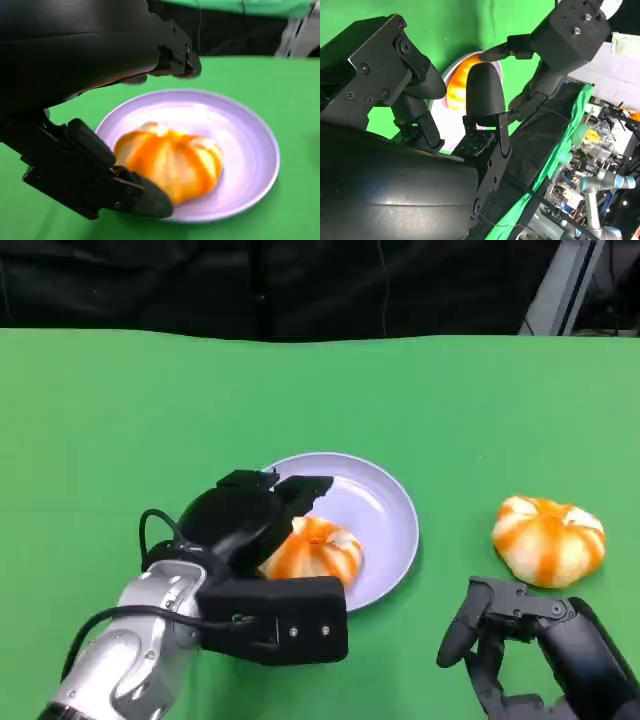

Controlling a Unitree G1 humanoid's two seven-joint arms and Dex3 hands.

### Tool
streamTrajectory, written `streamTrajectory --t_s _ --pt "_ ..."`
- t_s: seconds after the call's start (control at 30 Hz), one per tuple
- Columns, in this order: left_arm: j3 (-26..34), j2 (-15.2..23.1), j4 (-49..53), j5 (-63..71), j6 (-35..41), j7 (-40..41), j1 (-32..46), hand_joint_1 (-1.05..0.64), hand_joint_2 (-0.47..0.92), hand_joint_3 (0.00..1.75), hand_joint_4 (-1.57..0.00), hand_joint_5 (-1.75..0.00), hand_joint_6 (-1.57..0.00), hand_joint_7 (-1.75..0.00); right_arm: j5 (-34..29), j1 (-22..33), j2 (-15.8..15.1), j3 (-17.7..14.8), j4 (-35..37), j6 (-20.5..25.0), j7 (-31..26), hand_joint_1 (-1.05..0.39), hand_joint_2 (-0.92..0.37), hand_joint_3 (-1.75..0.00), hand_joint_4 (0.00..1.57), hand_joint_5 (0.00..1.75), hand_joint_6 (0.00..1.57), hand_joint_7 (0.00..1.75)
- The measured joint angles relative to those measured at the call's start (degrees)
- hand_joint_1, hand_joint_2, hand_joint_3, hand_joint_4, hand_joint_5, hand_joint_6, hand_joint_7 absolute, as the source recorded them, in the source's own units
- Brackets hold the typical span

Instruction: Grasp the bread from the table and place it into the plate.

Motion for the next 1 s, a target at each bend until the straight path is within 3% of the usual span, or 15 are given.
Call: streamTrajectory --t_s 0.17,0.3,0.43,0.63,0.77,0.9,1.0 --pt "0.67 3.41 -6.28 -0.66 1.48 -5.03 2.41 -0.8 0.92 0.45 -0.05 -0.03 -0.08 -0.02 -0.02 0.03 -0.23 -0.01 -0.02 0.0 0.03 0.09 -0.32 -1.44 0.8 1.71 0.79 1.36" --pt "5.3 5.39 -10.71 -6.93 -2.25 -4.96 6.55 -0.59 0.92 0.34 -0.24 -0.14 -0.24 -0.08 -0.07 0.11 -0.22 0.12 -0.21 0.27 0.09 0.1 -0.32 -1.43 0.8 1.71 0.79 1.36" --pt "11.66 5.5 -14.22 -13.78 -10.05 0.52 13.02 -0.43 0.92 0.3 -0.49 -0.29 -0.44 -0.16 -0.05 0.33 -0.18 0.16 -0.4 0.58 0.16 0.11 -0.32 -1.44 0.8 1.71 0.79 1.36" --pt "18.0 4.46 -15.82 -20.9 -19.53 7.78 23.0 -0.23 0.92 0.2 -0.55 -0.77 -0.76 -0.15 0.1 0.48 -0.18 0.06 -1.42 1.43 0.4 0.09 -0.33 -1.42 0.8 1.71 0.78 1.36" --pt "20.63 1.9 -16.04 -25.2 -23.04 9.43 28.26 -0.05 0.9 0.18 -0.68 -1.11 -0.96 -0.32 0.17 0.5 -0.19 -0.01 -1.89 1.97 0.46 0.08 -0.32 -1.43 0.81 1.69 0.79 1.36" --pt "22.93 -2.92 -12.93 -29.75 -32.42 14.22 31.77 0.01 0.65 0.81 -0.78 -1.42 -0.84 -0.99 0.21 0.3 -0.42 -0.4 -1.52 1.63 0.47 0.1 -0.33 -1.43 0.8 1.68 0.79 1.36" --pt "24.09 -4.35 -9.41 -30.26 -38.17 16.22 32.43 0.03 0.58 1.06 -0.84 -1.57 -0.84 -1.23 0.9 0.04 -0.59 -0.91 -0.43 0.95 0.59 0.1 -0.33 -1.43 0.81 1.66 0.79 1.36"
